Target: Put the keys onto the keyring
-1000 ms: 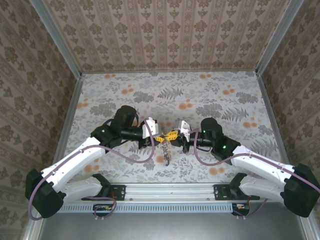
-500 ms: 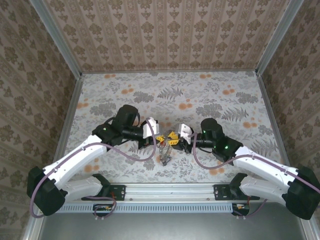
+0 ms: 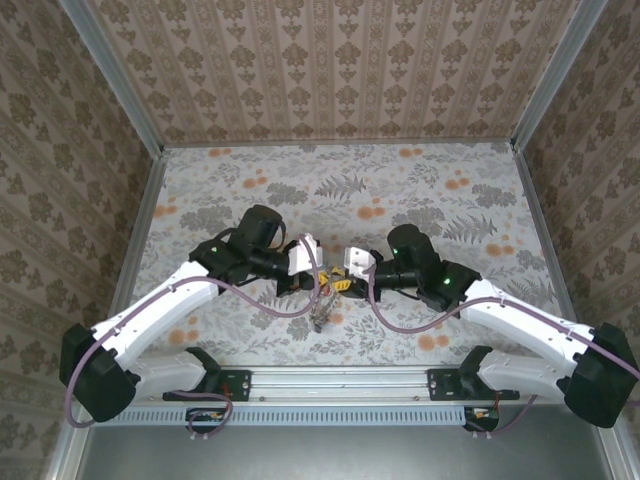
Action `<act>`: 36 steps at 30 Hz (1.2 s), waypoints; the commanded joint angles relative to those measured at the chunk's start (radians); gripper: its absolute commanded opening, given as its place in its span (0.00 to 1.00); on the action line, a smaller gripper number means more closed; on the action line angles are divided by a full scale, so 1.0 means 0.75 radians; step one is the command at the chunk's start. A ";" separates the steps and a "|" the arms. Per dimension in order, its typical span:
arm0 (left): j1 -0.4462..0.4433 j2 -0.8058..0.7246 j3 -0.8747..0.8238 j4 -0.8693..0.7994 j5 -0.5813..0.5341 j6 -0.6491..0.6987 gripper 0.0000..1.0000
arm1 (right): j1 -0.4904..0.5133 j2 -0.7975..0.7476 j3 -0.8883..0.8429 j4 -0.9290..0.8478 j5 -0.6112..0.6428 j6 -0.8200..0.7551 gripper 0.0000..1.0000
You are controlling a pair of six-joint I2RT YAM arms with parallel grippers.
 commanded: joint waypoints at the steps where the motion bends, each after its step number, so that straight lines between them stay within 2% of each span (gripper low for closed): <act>1: -0.009 -0.009 0.056 -0.002 0.050 0.018 0.00 | 0.013 0.017 0.041 -0.016 -0.004 0.001 0.22; 3: -0.009 -0.009 0.058 -0.004 0.052 0.016 0.00 | 0.014 0.020 0.039 -0.001 -0.008 0.017 0.13; 4: -0.008 -0.009 0.056 -0.004 0.052 0.013 0.00 | 0.016 0.020 0.034 0.007 -0.007 0.022 0.13; 7: -0.009 -0.015 0.054 0.002 0.061 0.005 0.00 | 0.019 0.032 0.025 0.024 -0.005 0.055 0.20; 13: -0.012 -0.016 0.050 0.004 0.077 0.010 0.00 | 0.021 0.058 0.015 0.061 -0.029 0.108 0.20; 16: -0.016 -0.017 0.047 -0.006 0.088 0.037 0.00 | 0.022 0.074 0.017 0.065 -0.035 0.123 0.16; 19: -0.018 -0.020 0.043 -0.009 0.084 0.043 0.00 | 0.021 0.083 0.021 0.073 -0.040 0.132 0.00; 21: -0.016 -0.023 0.038 -0.003 0.070 0.039 0.00 | 0.018 0.079 0.017 0.088 -0.042 0.145 0.00; 25: -0.012 -0.057 -0.002 0.017 0.031 0.034 0.16 | -0.008 0.033 -0.038 0.211 -0.054 0.241 0.00; 36: 0.000 -0.101 -0.034 0.080 0.066 -0.021 0.17 | -0.044 -0.071 -0.223 0.599 -0.063 0.476 0.00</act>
